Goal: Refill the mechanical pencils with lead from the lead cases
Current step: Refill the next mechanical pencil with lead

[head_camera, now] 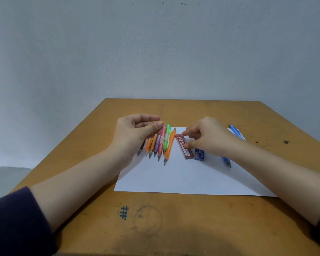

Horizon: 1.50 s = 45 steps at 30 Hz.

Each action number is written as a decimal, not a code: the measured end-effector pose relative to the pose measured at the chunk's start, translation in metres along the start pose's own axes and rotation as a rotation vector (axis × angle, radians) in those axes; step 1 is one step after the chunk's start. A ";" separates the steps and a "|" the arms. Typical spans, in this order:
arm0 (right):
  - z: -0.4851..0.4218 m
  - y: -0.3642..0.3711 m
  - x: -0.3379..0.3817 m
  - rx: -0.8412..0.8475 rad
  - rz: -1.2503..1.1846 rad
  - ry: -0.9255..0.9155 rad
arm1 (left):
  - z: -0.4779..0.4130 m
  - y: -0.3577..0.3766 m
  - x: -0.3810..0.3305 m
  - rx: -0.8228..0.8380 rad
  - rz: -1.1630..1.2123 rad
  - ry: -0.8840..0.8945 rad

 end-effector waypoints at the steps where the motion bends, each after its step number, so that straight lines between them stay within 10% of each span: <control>1: -0.001 0.000 0.000 -0.004 0.029 -0.005 | 0.000 0.000 0.000 0.001 0.003 -0.001; 31: 0.001 -0.033 -0.020 0.152 0.182 0.405 | -0.001 0.001 0.000 -0.004 0.005 -0.041; 45: 0.002 -0.032 -0.010 -0.212 0.112 0.047 | 0.001 0.000 0.001 -0.017 -0.074 0.025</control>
Point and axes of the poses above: each hand's wrist, its own z-axis away from the middle knuckle, its own y-axis out of the palm, x = y × z, the point moved 1 cm from there along -z, towards the middle knuckle, and after that the axes turned 4 degrees about z, right-handed, at the moved point
